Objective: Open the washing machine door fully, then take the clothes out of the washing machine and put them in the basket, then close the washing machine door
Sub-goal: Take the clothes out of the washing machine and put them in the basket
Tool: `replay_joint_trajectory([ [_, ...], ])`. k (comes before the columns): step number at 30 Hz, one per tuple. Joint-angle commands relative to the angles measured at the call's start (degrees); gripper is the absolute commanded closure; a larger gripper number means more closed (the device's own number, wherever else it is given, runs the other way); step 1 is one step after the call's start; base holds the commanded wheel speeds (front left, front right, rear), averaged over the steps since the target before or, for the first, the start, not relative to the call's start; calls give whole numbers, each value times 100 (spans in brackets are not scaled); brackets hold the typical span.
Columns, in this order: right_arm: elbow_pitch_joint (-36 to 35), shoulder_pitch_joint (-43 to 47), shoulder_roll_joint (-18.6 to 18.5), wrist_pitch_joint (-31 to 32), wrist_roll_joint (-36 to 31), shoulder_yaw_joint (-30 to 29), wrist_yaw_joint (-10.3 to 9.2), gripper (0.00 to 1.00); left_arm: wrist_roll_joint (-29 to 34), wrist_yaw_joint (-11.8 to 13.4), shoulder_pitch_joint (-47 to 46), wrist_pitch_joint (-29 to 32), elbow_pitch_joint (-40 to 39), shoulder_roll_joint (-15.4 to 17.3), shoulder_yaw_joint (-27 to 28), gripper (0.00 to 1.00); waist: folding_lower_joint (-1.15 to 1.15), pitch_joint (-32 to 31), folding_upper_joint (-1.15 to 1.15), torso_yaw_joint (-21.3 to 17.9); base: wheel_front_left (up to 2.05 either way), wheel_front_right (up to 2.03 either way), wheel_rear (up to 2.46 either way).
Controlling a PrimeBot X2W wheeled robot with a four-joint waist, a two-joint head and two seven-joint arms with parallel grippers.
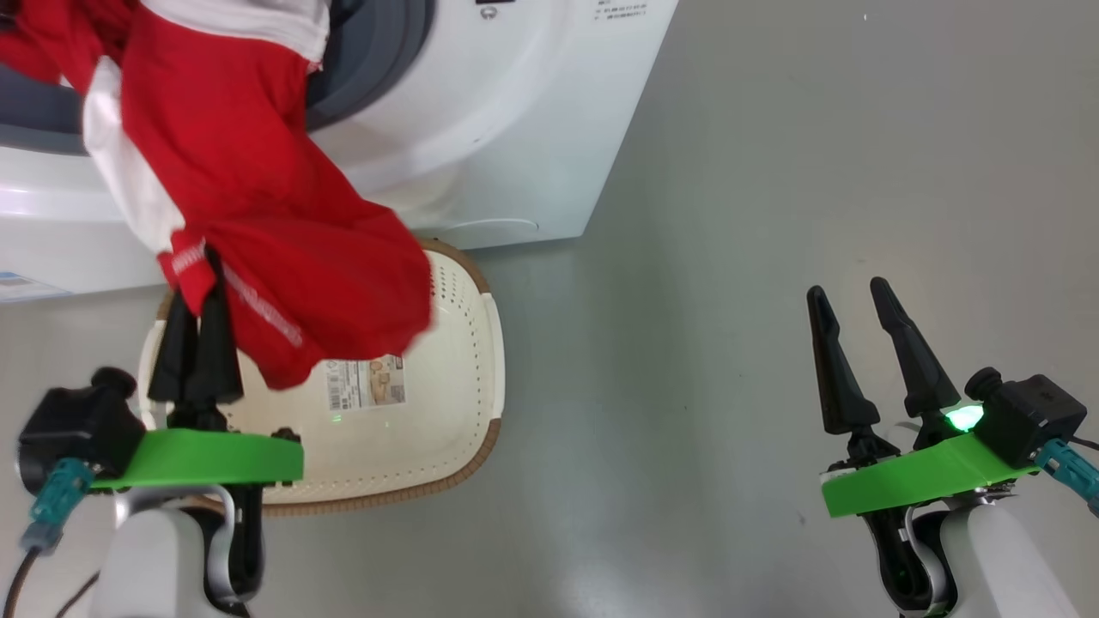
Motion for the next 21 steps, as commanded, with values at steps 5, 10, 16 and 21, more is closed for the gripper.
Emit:
replay_joint_trajectory([
  [5,-154,-134,-24,-37,76,197,43,0,-70,-140,7,-23,642,136,178,100,0,190,0,-71,0,0,0],
  [10,-169,-191,-24,-37,125,231,43,0,35,-223,-183,-23,1263,136,223,100,0,374,0,-125,0,0,0],
  [16,-217,-318,-24,-37,183,259,43,0,372,-306,-620,-23,2173,136,250,100,0,681,0,-190,0,0,0],
  [21,-250,-431,-24,-37,208,262,43,0,595,-335,-1056,-23,2666,136,290,100,0,956,0,-228,0,0,0],
])
